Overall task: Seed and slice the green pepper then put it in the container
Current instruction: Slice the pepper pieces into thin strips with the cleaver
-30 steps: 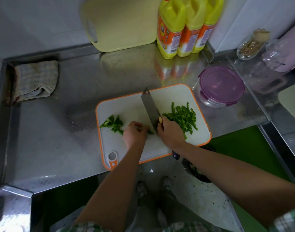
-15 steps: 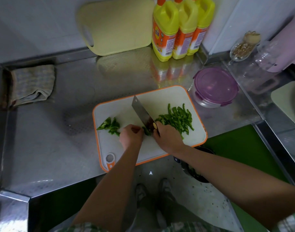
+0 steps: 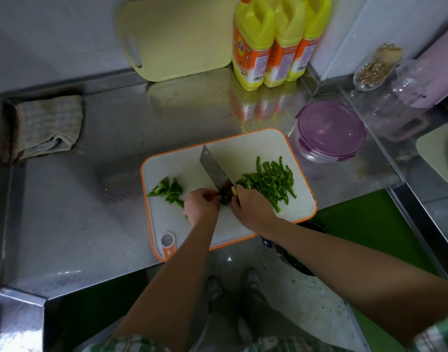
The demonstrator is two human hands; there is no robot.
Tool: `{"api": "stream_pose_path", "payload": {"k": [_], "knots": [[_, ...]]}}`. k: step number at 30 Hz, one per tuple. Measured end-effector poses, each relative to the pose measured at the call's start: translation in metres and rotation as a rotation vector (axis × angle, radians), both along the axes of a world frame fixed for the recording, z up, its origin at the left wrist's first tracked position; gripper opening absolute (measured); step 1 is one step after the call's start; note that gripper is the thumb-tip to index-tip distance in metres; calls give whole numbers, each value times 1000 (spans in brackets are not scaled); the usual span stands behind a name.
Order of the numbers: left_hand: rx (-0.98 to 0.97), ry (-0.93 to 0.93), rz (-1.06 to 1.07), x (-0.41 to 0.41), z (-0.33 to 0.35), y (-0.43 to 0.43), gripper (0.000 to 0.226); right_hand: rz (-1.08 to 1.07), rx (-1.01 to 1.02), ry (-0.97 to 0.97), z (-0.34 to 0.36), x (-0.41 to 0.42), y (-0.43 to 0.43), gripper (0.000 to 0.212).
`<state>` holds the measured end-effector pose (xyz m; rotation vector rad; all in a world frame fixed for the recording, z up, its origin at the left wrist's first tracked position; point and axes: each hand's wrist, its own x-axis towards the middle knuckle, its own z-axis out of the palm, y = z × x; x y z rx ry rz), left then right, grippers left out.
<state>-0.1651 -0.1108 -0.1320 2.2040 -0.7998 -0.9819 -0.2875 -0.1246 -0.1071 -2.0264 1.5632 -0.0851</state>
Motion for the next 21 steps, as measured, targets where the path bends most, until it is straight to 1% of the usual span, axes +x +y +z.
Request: {"api": "stream_pose_path", "payload": {"k": [3, 6, 11, 17, 19, 21], "knots": [[-3, 2, -17, 1, 0, 0, 7, -6, -45, 41, -6, 3, 4, 20], [13, -16, -40, 2, 1, 0, 6, -16, -71, 39, -8, 2, 2, 20], [34, -88, -107, -4, 6, -5, 5, -111, -93, 20, -7, -11, -10, 19], [4, -114, -74, -5, 11, -2, 8, -66, -101, -93, 2, -7, -2, 15], [-19, -178, -53, 1, 15, 2, 12, -28, -79, -112, 3, -4, 4, 18], [-13, -250, -53, 9, 21, 7, 15, 2, -58, -80, 2, -4, 7, 24]]}}
